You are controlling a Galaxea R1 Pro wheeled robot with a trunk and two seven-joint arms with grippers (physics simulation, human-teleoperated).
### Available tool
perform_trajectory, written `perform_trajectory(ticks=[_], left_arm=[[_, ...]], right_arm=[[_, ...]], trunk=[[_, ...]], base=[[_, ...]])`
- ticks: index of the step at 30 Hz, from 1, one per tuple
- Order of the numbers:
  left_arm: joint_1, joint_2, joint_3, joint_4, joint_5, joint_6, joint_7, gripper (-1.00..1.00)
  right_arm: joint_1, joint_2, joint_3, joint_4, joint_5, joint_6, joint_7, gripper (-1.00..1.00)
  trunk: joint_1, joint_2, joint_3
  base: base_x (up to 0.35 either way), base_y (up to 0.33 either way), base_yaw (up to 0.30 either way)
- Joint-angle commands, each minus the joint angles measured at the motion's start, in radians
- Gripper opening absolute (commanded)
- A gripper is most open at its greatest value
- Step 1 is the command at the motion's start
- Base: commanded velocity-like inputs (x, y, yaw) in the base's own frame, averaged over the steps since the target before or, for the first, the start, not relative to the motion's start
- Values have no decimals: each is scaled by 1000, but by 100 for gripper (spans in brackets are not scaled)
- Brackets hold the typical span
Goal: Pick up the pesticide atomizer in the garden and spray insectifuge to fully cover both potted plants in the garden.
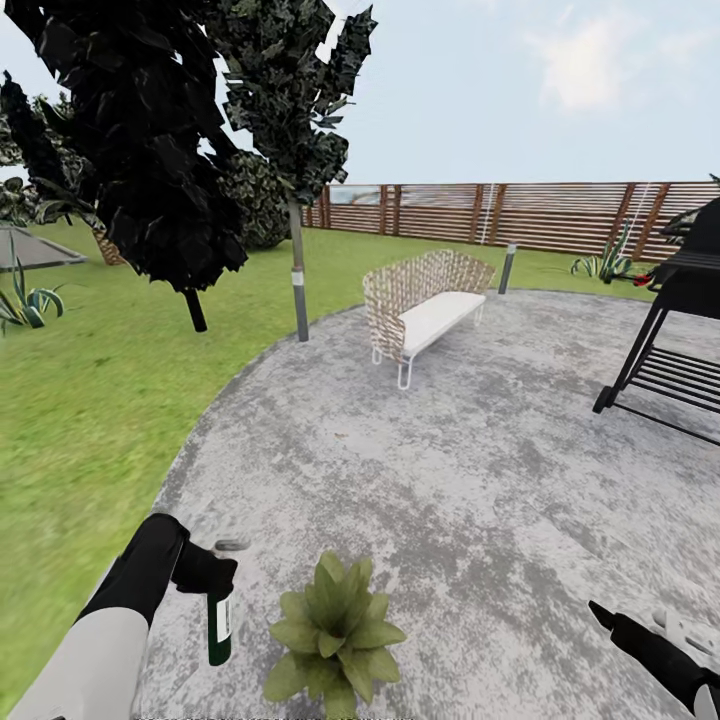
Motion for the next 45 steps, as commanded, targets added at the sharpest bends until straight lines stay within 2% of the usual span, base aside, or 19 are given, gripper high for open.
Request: perform_trajectory(ticks=[1, 3, 9, 26, 27, 29, 31, 32, 35, 40, 45], left_arm=[[0, -1, 3, -1, -9, 4, -10, -100], [1, -1, 3, 10, -10, 4, -10, -100], [2, -1, 3, 127, -12, -1, -5, -100], [3, 2, -2, 161, -14, -6, -3, -100], [3, 2, -6, 183, -19, -11, -1, -100], [3, 2, -33, 254, -61, -51, 3, -100], [3, 2, -45, 272, -90, -81, 7, -100], [3, 1, -52, 283, -119, -108, 15, -100], [3, 1, -56, 288, -135, -121, 50, -100], [3, -11, -61, 290, -139, -126, 177, -100], [3, -23, -59, 295, -135, -127, 206, -100]], right_arm=[[-1, 1, -6, -1, 10, 5, 9, 100], [-1, 1, -6, -1, 10, 5, 8, 100], [-2, 1, -6, -1, 10, 5, 9, 100], [-2, 2, -6, 0, 10, 5, 8, 100], [-2, 2, -6, 0, 10, 5, 8, 100], [-2, 2, -6, 0, 10, 5, 8, 100], [-1, 2, -6, 0, 10, 5, 8, 100], [-1, 2, -6, 0, 10, 5, 8, 100], [-2, 2, -6, 0, 10, 5, 8, 100], [-1, 2, -6, 0, 10, 5, 8, 100], [-2, 2, -6, 2, 10, 5, 8, 100]], trunk=[[0, -1, -2], [0, -1, -5], [0, -1, -14], [0, -1, -41], [0, -1, -43], [0, -1, -46], [0, -1, -50], [0, -1, -51], [0, -1, -56], [0, -1, -64], [0, -1, -72]], base=[[0, 0, 82], [0, 0, 82], [0, 0, 66], [0, 0, -41], [0, 0, -9], [0, 0, -3], [0, 0, -2], [0, 0, 0], [0, 0, 0], [0, 0, 0], [0, 0, 0]])
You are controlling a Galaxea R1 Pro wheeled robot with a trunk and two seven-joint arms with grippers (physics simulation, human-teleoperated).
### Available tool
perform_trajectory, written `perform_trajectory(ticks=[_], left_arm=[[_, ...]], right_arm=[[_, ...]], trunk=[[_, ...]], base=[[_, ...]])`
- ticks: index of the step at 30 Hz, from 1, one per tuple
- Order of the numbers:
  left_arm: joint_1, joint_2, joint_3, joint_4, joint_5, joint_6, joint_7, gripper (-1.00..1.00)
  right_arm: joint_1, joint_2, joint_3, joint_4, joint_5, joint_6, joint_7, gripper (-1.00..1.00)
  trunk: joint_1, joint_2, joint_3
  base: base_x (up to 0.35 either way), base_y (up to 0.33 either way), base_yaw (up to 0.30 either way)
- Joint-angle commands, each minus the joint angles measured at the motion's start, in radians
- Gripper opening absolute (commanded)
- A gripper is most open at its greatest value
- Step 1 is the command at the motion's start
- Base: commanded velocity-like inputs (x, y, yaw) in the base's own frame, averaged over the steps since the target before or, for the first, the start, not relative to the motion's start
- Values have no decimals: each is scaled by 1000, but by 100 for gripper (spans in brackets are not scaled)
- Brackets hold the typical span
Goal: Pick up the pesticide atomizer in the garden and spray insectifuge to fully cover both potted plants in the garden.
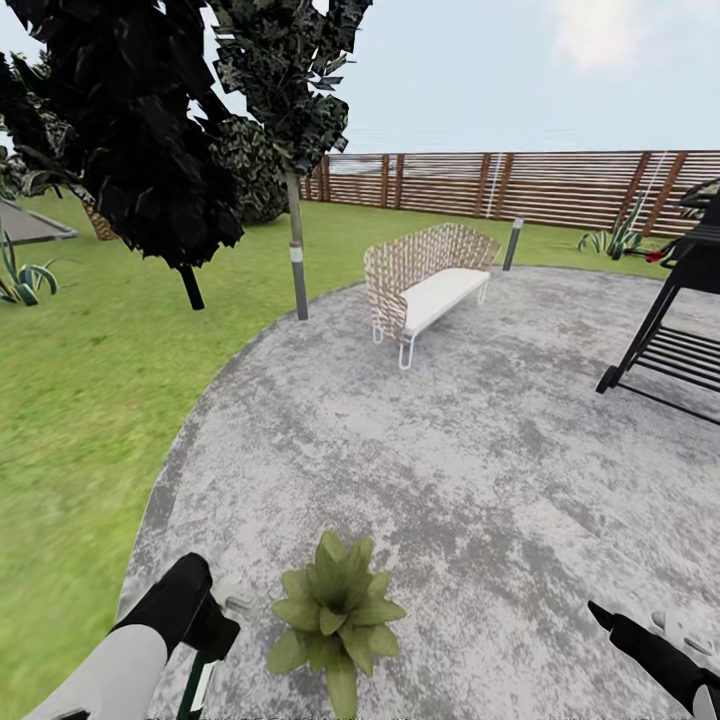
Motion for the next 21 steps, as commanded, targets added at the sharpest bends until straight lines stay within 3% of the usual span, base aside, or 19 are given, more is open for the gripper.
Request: perform_trajectory(ticks=[1, 8, 21], left_arm=[[-1, -1, 6, 6, -11, 1, -9, -100], [-1, 1, 7, 97, -12, -68, -9, -100], [-1, -1, 5, 106, -9, -84, -11, -100]], right_arm=[[-1, 1, -6, -1, 10, 5, 9, 100], [-2, 1, -5, -1, 11, 5, 12, 100], [-1, 1, -5, -1, 11, 5, 11, 100]], trunk=[[0, -1, -3], [0, -1, -14], [0, -1, -34]], base=[[0, 0, 0], [0, 0, 0], [12, 1, 0]])
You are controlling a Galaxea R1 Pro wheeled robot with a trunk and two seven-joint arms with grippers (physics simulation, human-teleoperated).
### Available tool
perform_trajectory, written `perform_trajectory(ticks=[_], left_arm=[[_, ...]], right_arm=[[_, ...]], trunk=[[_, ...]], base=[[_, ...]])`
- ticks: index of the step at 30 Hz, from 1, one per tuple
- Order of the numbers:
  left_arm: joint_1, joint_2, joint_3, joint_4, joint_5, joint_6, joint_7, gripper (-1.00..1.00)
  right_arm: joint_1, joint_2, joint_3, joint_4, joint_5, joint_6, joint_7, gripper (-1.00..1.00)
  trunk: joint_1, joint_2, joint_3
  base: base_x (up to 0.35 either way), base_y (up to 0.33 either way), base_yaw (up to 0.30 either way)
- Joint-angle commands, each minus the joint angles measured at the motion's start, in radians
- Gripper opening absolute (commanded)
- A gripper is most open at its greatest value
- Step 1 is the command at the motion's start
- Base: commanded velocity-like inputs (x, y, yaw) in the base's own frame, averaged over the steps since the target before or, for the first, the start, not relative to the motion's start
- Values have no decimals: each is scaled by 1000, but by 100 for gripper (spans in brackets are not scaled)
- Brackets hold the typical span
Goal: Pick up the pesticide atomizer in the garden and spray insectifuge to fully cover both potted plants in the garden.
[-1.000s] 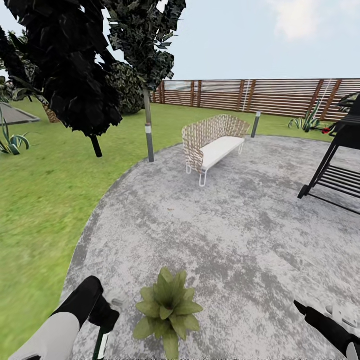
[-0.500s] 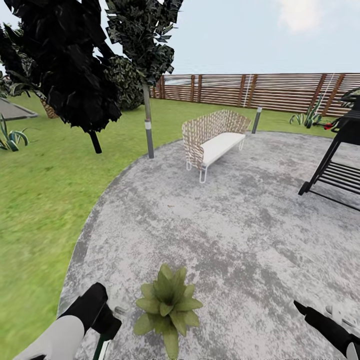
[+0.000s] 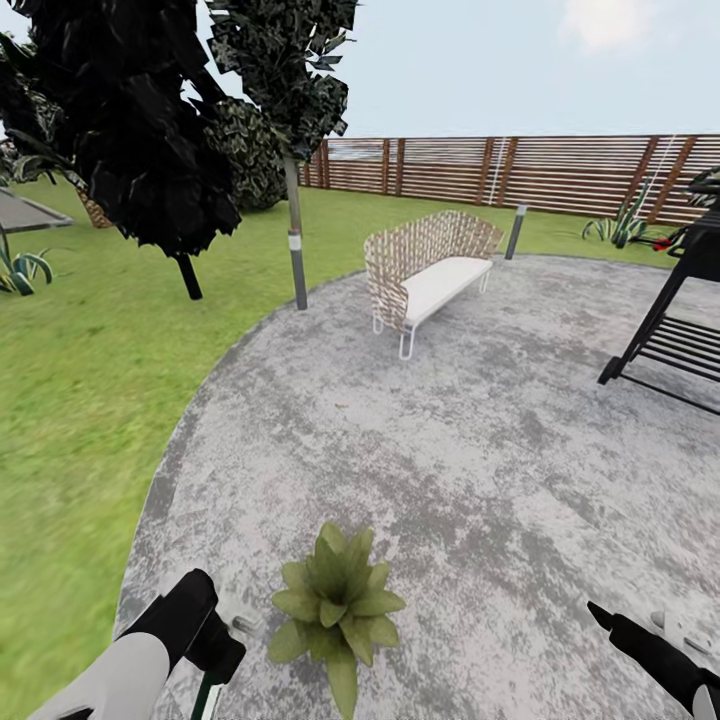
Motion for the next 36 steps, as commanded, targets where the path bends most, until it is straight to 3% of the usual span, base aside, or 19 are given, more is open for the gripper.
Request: perform_trajectory(ticks=[1, 7, 36], left_arm=[[-1, -1, 8, -1, -9, 4, -8, -100], [-1, 0, 10, -1, -9, 3, -10, -100], [-2, 3, 11, -7, -10, 5, -8, -100]], right_arm=[[-1, 1, -6, -1, 10, 5, 9, 100], [-2, 1, -8, -1, 9, 5, 12, 100], [-2, 1, -8, -1, 10, 5, 12, 100]], trunk=[[0, 0, -2], [0, 0, -3], [0, 0, -29]], base=[[190, 51, 0], [179, 42, -3], [0, 0, -81]])
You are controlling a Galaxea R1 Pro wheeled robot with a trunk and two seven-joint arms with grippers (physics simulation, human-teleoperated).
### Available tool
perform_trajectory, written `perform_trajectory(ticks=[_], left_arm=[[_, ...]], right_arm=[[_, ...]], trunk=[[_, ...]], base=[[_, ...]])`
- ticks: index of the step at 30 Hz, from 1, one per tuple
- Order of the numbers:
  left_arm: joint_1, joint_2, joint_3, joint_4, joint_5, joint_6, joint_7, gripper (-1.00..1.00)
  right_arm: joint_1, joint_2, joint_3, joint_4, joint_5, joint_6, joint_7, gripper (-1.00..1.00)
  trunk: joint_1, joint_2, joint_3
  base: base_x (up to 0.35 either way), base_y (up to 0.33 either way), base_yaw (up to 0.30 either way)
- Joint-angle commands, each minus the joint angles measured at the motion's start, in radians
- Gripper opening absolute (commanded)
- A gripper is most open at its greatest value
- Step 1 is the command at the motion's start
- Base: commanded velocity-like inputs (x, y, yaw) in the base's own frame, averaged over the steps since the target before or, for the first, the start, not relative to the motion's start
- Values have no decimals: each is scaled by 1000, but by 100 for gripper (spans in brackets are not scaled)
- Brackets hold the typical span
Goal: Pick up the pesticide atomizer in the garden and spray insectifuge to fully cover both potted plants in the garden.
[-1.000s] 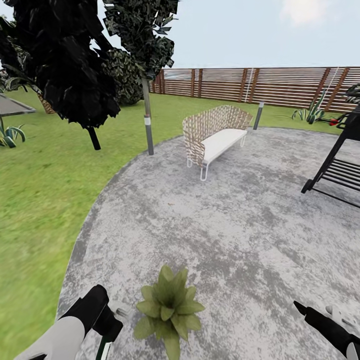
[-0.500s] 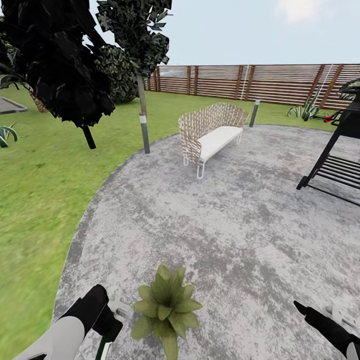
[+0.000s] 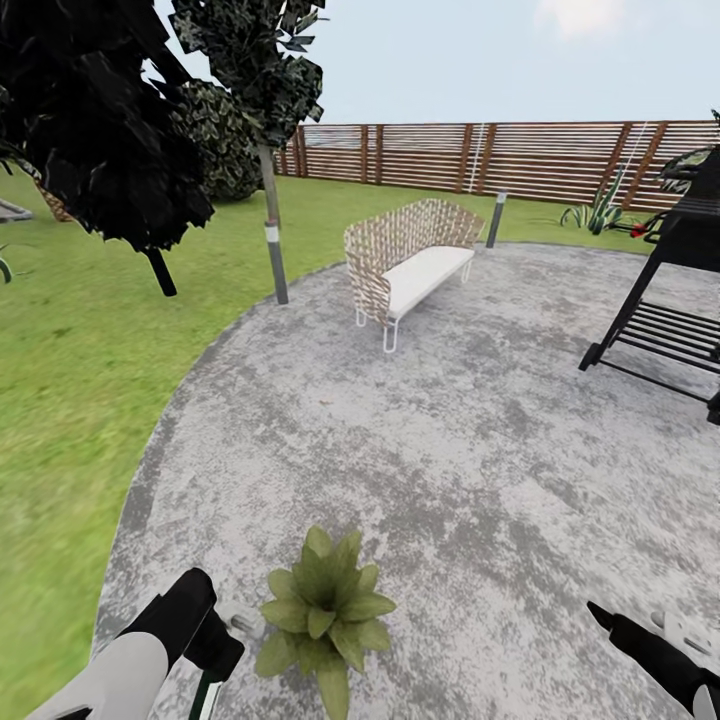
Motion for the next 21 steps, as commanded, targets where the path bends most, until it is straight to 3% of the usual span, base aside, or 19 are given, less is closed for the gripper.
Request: perform_trajectory(ticks=[1, 5, 9, 21], left_arm=[[-1, -1, 8, -2, -9, 4, -7, -100], [-1, -1, 8, -7, -10, 4, -6, -100], [-1, -1, 8, -9, -10, 4, -6, -100], [0, 5, 9, -6, -15, 2, -2, -100]], right_arm=[[-1, 1, -6, -1, 10, 4, 9, 100], [-1, 1, -6, -1, 10, 4, 9, 100], [-1, 1, -6, -1, 10, 4, 8, 100], [-2, 1, -6, -1, 10, 4, 7, 100]], trunk=[[0, 0, -1], [0, 0, -1], [15, -28, -14], [15, -28, -14]], base=[[0, 0, -27], [0, 0, -6], [0, 0, -1], [0, 0, 0]])
